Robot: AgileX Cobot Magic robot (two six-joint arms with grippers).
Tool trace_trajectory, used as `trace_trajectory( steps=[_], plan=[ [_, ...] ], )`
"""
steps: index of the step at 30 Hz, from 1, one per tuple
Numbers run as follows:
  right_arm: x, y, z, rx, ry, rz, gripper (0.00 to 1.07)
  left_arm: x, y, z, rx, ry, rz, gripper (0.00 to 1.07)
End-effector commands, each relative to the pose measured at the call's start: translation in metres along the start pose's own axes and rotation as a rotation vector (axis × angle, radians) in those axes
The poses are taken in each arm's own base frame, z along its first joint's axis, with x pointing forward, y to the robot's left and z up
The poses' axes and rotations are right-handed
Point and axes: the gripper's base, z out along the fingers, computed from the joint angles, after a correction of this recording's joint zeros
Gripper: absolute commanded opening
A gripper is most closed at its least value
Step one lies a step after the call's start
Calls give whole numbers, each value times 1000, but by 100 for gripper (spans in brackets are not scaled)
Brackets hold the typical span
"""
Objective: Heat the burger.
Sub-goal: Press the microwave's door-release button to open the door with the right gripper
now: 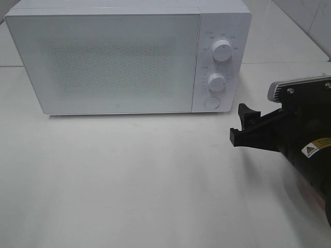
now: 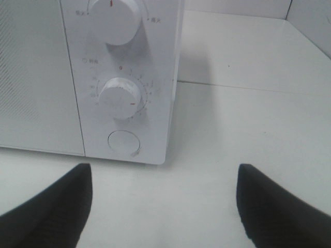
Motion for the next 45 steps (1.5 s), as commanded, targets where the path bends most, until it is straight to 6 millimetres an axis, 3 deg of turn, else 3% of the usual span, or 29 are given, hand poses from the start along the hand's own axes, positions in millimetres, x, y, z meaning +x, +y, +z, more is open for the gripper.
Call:
trace_trajectory(
  steps=[1, 7, 20, 28, 31, 36, 38, 40, 41, 44, 45],
  plan=[
    [-4, 4, 2, 32, -51, 3, 75, 0, 0, 0, -2, 0, 2, 88],
    [-3, 14, 12, 43, -42, 52, 75, 0, 0, 0, -2, 0, 2, 88],
    [-4, 15, 14, 37, -48, 181, 75, 0, 0, 0, -2, 0, 2, 88],
    [-4, 15, 14, 28, -54, 533, 75, 0, 0, 0, -2, 0, 2, 88],
    [-4, 15, 14, 22, -59, 784, 74, 0, 0, 0, -2, 0, 2, 88],
    [-5, 15, 14, 16, -66, 1033, 64, 0, 0, 0, -2, 0, 2, 88],
    [-5, 15, 14, 8, -69, 1278, 51, 0, 0, 0, -2, 0, 2, 88],
    [-5, 15, 14, 7, -70, 1328, 47, 0, 0, 0, -2, 0, 2, 88],
    [-4, 14, 14, 18, -74, 1395, 38, 0, 0, 0, -2, 0, 2, 88],
    [-4, 13, 14, 29, -80, 1433, 33, 0, 0, 0, -2, 0, 2, 88],
    [-3, 11, 14, 46, -91, 1494, 23, 0, 0, 0, -2, 0, 2, 88]
  ],
)
